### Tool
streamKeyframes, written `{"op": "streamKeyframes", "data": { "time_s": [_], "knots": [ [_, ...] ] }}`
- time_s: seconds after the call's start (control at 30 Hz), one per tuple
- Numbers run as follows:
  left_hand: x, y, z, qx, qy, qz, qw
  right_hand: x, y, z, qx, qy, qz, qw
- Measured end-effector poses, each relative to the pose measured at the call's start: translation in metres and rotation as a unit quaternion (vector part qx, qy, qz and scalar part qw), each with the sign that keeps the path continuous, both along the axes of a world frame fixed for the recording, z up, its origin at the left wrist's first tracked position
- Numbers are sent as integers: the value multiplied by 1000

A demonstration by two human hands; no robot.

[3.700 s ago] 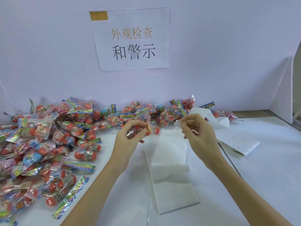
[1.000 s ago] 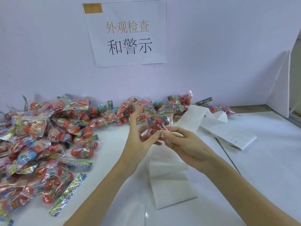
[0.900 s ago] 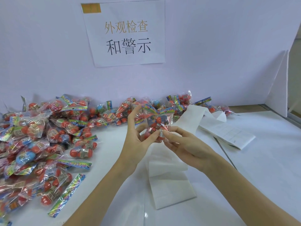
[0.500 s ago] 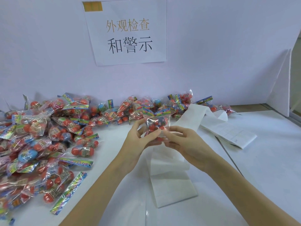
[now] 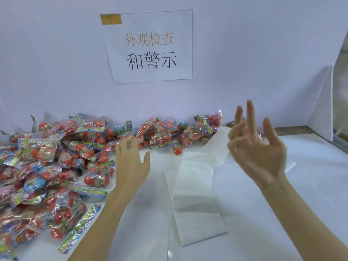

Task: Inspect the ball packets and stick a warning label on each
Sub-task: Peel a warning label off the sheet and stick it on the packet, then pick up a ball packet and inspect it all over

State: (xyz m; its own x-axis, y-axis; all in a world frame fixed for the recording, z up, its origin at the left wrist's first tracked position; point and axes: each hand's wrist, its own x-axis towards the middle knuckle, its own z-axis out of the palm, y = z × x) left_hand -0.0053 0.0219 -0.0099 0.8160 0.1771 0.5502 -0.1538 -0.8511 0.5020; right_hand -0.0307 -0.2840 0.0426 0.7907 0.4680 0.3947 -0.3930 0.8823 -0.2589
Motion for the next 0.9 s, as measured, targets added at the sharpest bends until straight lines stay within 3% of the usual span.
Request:
{"op": "streamKeyframes", "data": {
  "time_s": [0.1,0.23,0.3,0.53,0.7,0.73,0.8,0.87,0.9],
  "knots": [
    [5,18,-10,122,81,100,984,4,6,-12,-73,38,-48,995],
    [4,40,-15,206,228,214,927,8,18,-16,-146,57,-64,986],
    [2,43,-14,236,244,231,912,9,23,-20,-173,68,-69,980],
    [3,31,-2,96,129,48,986,13,32,-30,-272,94,-87,954],
    [-3,2,7,14,61,-153,986,11,35,-31,-300,99,-94,944],
    [-4,1,6,57,70,-131,987,11,35,-31,-303,102,-98,942],
    [-6,4,-2,196,109,23,974,11,36,-30,-310,111,-105,938],
    [-13,5,-5,277,202,174,923,10,36,-30,-314,118,-109,936],
    [-14,5,-7,284,223,197,911,10,36,-30,-317,120,-110,934]
  ]
}}
